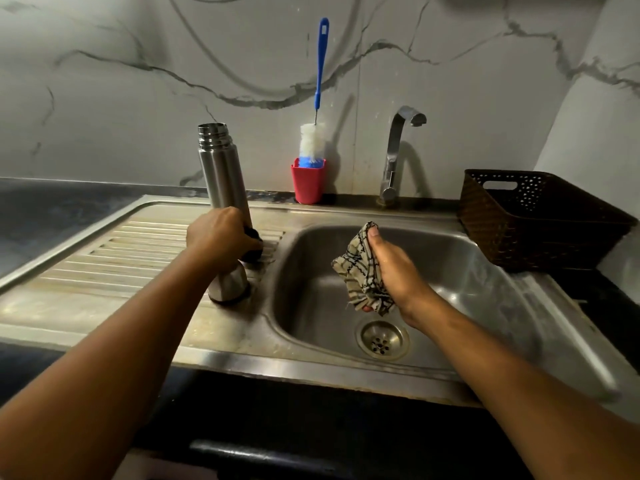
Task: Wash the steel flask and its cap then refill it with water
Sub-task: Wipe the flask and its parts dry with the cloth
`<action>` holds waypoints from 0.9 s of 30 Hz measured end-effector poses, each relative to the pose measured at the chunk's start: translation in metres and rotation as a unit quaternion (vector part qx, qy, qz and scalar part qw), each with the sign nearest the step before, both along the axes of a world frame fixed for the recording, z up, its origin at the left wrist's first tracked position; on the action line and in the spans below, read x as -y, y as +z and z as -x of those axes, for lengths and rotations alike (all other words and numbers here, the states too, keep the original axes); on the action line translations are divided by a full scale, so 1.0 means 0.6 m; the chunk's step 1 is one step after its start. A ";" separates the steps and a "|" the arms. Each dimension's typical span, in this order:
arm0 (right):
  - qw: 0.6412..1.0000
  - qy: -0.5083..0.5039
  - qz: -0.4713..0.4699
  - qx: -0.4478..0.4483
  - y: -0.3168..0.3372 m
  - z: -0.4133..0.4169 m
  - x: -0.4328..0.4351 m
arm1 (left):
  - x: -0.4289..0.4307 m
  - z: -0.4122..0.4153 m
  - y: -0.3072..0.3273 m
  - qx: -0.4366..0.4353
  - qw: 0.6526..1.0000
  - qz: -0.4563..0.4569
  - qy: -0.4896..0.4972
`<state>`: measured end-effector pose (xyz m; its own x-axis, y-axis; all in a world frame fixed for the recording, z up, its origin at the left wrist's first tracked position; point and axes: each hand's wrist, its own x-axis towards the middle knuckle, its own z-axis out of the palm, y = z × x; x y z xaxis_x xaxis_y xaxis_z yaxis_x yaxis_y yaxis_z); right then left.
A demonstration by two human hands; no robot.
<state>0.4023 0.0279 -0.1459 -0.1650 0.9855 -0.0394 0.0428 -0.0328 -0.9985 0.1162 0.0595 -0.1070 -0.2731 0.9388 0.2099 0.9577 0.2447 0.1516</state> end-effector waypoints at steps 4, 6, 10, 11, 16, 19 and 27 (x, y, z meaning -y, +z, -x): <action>1.000 -0.005 -0.004 0.002 -0.001 -0.003 -0.002 | 0.003 0.002 -0.010 0.025 0.999 0.014 0.015; 1.000 -0.007 -0.007 0.004 -0.002 -0.003 -0.004 | 0.008 0.001 -0.006 0.025 0.999 0.027 0.019; 1.000 -0.002 -0.014 0.005 -0.004 -0.004 -0.009 | 0.039 0.008 0.007 -0.010 0.996 0.082 0.021; 1.000 -0.002 -0.014 0.002 -0.002 -0.004 -0.009 | 0.051 0.011 0.008 -0.017 0.994 0.103 0.021; 1.000 -0.003 -0.014 -0.011 -0.001 -0.005 -0.009 | 0.093 0.017 0.003 0.053 0.983 0.169 0.037; 1.000 0.001 -0.014 -0.020 -0.001 -0.004 -0.007 | 0.105 0.007 0.014 0.082 0.983 0.160 0.034; 0.998 -0.025 -0.017 -0.050 0.007 -0.007 -0.009 | 0.106 -0.109 0.058 0.308 0.942 0.043 -0.128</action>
